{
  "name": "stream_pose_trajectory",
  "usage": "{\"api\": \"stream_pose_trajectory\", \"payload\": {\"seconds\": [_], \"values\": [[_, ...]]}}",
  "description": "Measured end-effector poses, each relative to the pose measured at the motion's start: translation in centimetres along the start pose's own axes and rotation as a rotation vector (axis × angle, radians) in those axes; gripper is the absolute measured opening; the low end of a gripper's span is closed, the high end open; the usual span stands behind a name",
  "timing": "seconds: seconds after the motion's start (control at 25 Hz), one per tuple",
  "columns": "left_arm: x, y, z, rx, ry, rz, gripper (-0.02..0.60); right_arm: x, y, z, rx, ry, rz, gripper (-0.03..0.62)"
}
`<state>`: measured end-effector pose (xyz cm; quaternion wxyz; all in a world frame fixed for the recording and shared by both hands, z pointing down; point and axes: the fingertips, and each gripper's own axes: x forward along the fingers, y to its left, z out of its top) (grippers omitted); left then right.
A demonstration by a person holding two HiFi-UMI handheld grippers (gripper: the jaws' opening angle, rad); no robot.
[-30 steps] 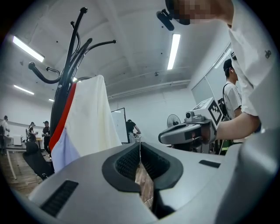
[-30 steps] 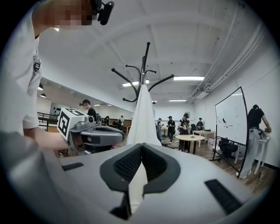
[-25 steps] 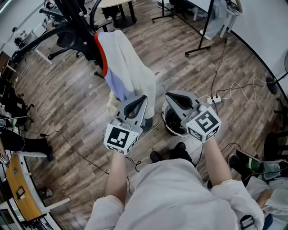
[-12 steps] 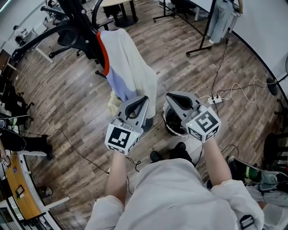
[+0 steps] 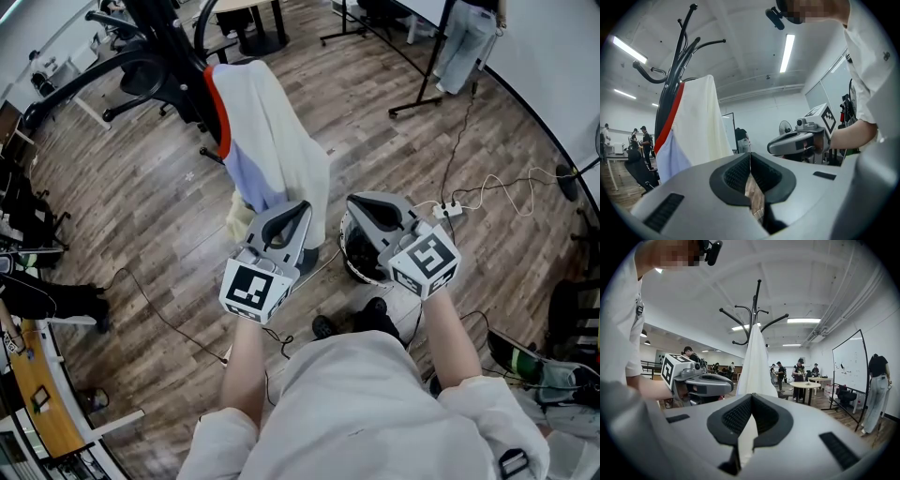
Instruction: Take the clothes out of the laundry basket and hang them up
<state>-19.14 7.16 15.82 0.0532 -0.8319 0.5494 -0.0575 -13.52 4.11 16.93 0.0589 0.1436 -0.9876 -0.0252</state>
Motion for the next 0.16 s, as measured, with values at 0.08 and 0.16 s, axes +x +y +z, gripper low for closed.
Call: {"api": "stream_pose_trajectory", "payload": {"seconds": [0.08, 0.16], "values": [[0.07, 0.07, -0.05, -0.004, 0.003, -0.003, 0.021, 0.11, -0.08, 0.01, 0.002, 0.002, 0.000, 0.006], [0.18, 0.15, -0.08, -0.006, 0.007, -0.007, 0.021, 0.20, -0.25, 0.08, 0.005, 0.005, -0.004, 0.006]]}}
